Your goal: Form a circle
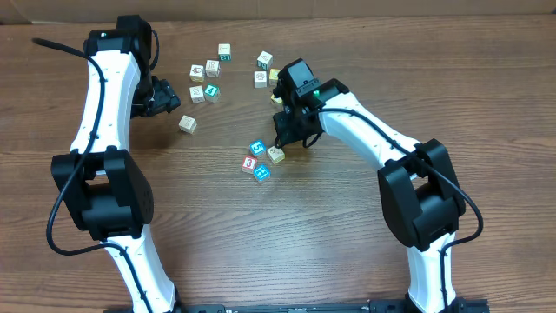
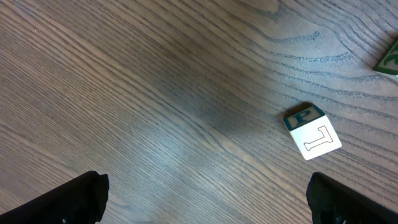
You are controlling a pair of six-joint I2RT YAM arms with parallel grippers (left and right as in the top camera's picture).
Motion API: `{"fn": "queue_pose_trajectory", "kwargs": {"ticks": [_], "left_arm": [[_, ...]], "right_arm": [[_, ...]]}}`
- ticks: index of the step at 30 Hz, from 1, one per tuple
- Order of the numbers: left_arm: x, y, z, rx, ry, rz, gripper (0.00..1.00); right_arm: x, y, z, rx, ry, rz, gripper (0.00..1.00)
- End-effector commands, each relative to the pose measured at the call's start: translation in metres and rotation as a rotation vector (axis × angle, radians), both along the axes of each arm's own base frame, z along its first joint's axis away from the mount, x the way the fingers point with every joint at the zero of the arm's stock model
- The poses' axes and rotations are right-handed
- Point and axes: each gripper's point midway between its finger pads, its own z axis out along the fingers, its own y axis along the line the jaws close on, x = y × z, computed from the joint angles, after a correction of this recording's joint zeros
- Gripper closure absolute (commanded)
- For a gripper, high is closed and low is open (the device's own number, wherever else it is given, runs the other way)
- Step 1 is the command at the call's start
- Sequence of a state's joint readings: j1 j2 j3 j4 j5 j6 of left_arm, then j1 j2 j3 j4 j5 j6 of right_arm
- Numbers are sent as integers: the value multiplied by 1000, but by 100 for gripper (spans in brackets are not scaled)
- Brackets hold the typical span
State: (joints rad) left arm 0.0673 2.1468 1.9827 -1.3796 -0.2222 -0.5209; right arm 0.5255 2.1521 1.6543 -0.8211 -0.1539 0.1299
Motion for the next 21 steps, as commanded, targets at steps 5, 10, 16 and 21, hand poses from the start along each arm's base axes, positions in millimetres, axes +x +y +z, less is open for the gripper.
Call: {"fn": "queue_pose_trajectory", "kwargs": {"ticks": [5, 10, 16, 21], "left_arm": [[3, 3, 15, 23, -41, -2, 0], [3, 3, 15, 23, -41, -2, 0], [3, 3, 15, 23, -41, -2, 0], [3, 3, 15, 23, -41, -2, 1]], "right_arm": [[-8, 1, -9, -1, 22, 17, 96], [-10, 1, -11, -3, 24, 18, 96], [-12, 0, -18, -3, 26, 18, 96], [-14, 3, -18, 11, 26, 58, 96]]}}
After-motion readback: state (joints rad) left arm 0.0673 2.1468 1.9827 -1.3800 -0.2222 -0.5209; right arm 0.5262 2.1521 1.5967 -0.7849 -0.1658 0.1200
